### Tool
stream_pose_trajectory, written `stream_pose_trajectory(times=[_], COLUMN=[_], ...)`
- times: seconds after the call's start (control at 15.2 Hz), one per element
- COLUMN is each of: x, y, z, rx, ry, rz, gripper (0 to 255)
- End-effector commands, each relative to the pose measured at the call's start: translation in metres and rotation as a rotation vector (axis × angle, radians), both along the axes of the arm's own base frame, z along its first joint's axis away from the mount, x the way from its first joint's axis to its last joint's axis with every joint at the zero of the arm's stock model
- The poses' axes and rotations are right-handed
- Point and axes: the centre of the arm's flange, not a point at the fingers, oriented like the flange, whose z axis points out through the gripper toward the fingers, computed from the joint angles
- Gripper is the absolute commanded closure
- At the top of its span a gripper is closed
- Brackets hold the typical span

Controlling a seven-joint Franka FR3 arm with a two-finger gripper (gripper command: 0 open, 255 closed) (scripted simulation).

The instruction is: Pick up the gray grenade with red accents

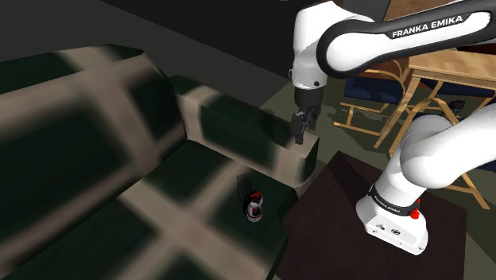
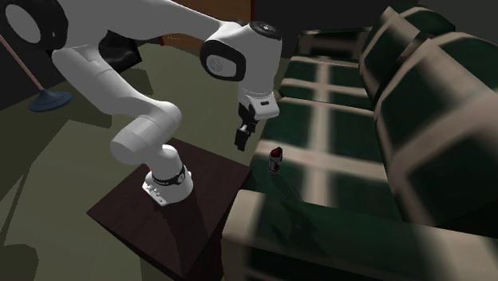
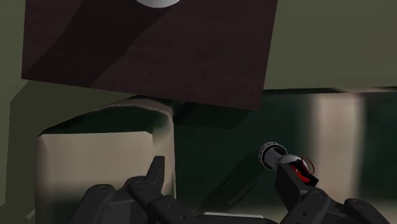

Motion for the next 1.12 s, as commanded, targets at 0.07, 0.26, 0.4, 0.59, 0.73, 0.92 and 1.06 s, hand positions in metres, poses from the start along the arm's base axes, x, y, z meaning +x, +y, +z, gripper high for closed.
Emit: stream_pose_trajectory(times=[0.07,0.26,0.4,0.59,0.73,0.92,1.06], x=[0.005,0.009,0.012,0.017,0.02,0.025,0.028], y=[0.027,0.055,0.074,0.101,0.12,0.148,0.167], z=[-0.024,-0.051,-0.069,-0.096,-0.114,-0.141,-0.159], rx=[-0.001,-0.003,-0.004,-0.006,-0.008,-0.01,-0.011], ry=[-0.028,-0.053,-0.069,-0.093,-0.11,-0.134,-0.151], rz=[0.016,0.032,0.042,0.058,0.069,0.085,0.095], gripper=[0,0,0,0,0,0,0])
